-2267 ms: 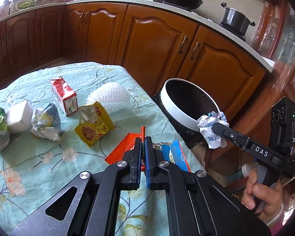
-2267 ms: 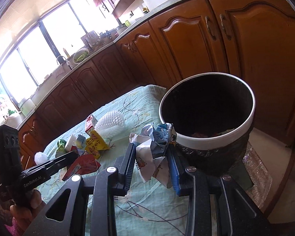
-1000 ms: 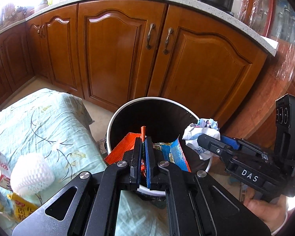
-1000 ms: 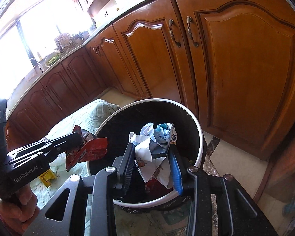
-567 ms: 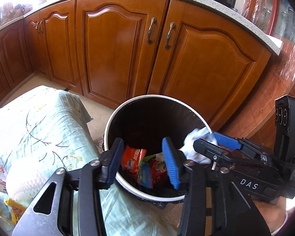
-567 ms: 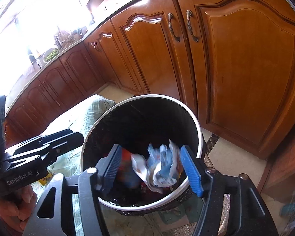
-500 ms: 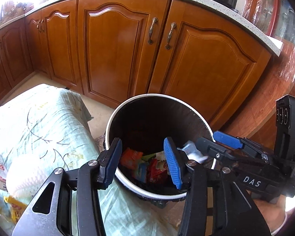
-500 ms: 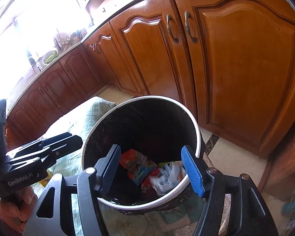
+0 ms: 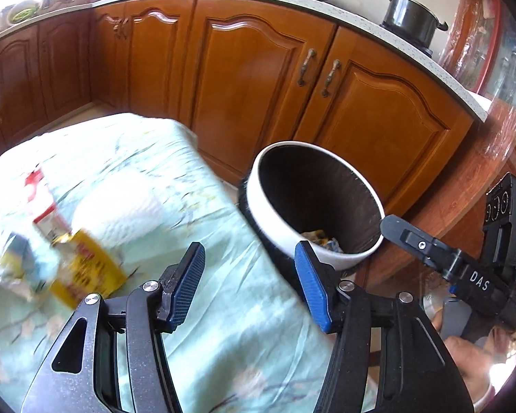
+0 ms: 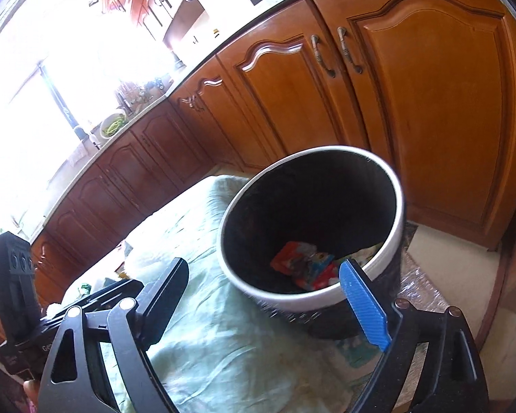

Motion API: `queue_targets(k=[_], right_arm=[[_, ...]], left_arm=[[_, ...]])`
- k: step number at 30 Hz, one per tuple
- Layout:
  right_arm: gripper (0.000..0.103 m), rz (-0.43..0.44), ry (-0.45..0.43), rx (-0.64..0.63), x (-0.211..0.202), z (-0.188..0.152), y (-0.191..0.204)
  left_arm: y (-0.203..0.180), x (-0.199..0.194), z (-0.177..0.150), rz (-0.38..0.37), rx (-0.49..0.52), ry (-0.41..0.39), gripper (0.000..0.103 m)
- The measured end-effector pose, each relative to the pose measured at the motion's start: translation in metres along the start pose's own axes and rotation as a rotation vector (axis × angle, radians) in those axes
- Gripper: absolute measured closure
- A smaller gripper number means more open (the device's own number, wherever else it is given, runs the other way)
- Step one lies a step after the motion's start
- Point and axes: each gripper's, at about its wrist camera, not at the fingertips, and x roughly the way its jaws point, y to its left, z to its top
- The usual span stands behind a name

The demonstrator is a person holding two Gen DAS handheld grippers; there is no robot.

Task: Collect trash
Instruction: 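Move both open grippers back over the yellow snack bag and green can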

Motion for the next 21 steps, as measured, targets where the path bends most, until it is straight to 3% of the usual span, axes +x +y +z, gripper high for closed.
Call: queue_targets(k=[7, 21], right_arm=[[0.012, 0.075, 0.035, -0.009, 0.003, -0.023, 0.033], [0.012, 0.184, 0.148, -0.132, 0.039, -0.053, 0.113]], left_arm=[[0.047, -0.039, -0.033, 0.066, -0.09, -0.026, 0.048], [0.142, -0.093, -0.064, 0.229, -0.218, -0.08, 0.048]])
